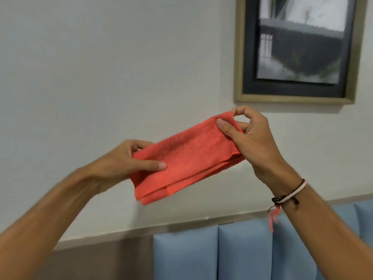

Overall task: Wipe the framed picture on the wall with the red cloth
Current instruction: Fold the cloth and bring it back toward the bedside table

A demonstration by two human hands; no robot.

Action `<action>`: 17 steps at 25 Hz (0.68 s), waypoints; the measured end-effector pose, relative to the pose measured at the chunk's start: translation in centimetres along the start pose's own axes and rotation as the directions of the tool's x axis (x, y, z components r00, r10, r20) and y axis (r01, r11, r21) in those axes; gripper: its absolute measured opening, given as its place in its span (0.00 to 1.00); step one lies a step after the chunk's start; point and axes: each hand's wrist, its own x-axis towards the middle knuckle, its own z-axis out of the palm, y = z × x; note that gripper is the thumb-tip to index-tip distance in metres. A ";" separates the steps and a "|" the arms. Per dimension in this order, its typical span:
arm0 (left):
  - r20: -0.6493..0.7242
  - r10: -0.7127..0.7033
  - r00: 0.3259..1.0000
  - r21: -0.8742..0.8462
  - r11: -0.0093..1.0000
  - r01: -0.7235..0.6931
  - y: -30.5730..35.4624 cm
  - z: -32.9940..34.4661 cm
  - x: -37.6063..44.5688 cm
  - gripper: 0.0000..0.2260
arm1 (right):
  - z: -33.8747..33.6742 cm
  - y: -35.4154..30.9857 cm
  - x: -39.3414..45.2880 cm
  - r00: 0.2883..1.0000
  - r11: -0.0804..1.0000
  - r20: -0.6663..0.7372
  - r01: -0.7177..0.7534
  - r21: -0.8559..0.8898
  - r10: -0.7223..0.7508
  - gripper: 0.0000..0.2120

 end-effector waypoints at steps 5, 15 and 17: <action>-0.371 -0.105 0.923 -0.210 0.977 0.026 -2.4 -3.1 -7.7 0.19 | 5.2 1.5 -4.9 0.971 0.940 0.080 -0.238 0.245 0.225 0.15; -0.427 -0.584 0.691 -0.397 0.807 0.437 -23.0 5.8 -25.7 0.02 | 13.4 18.0 -26.7 0.820 0.834 0.223 -0.448 -0.323 0.527 0.12; -0.367 -0.710 0.601 -0.479 0.699 0.532 -28.4 9.3 -29.7 0.04 | 14.2 22.2 -32.8 0.711 0.747 0.253 -0.565 -0.350 0.657 0.12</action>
